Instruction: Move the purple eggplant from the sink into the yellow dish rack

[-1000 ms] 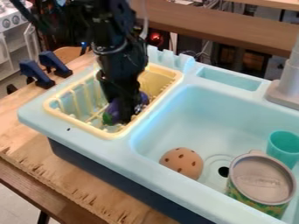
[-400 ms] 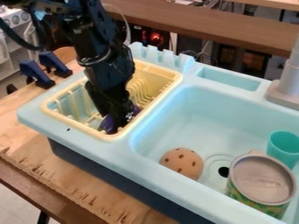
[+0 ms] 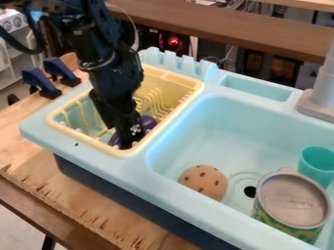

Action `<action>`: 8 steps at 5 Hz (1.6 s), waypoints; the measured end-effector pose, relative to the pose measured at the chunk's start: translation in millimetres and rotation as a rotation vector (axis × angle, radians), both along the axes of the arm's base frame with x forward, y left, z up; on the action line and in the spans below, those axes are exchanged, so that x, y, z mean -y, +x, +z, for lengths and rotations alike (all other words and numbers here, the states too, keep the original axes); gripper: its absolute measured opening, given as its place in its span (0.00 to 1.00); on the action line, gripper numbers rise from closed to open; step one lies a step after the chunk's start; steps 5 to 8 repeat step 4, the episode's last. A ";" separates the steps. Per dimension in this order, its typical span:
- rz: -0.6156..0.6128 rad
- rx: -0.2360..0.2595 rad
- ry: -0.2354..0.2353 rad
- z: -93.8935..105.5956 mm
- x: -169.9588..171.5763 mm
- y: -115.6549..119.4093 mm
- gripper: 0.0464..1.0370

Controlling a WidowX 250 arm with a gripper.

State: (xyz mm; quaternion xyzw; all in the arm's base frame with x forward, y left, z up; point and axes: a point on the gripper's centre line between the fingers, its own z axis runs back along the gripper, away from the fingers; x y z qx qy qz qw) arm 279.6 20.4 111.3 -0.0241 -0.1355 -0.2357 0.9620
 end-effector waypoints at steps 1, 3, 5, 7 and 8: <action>-0.012 0.067 -0.009 18.8 -1.8 6.9 0.96; -0.001 0.188 -0.102 48.7 -1.0 7.1 0.96; -0.073 0.189 -0.102 74.8 28.5 17.7 0.96; -0.073 0.189 -0.102 74.8 28.5 17.7 0.96; -0.073 0.189 -0.102 74.8 28.5 17.7 0.96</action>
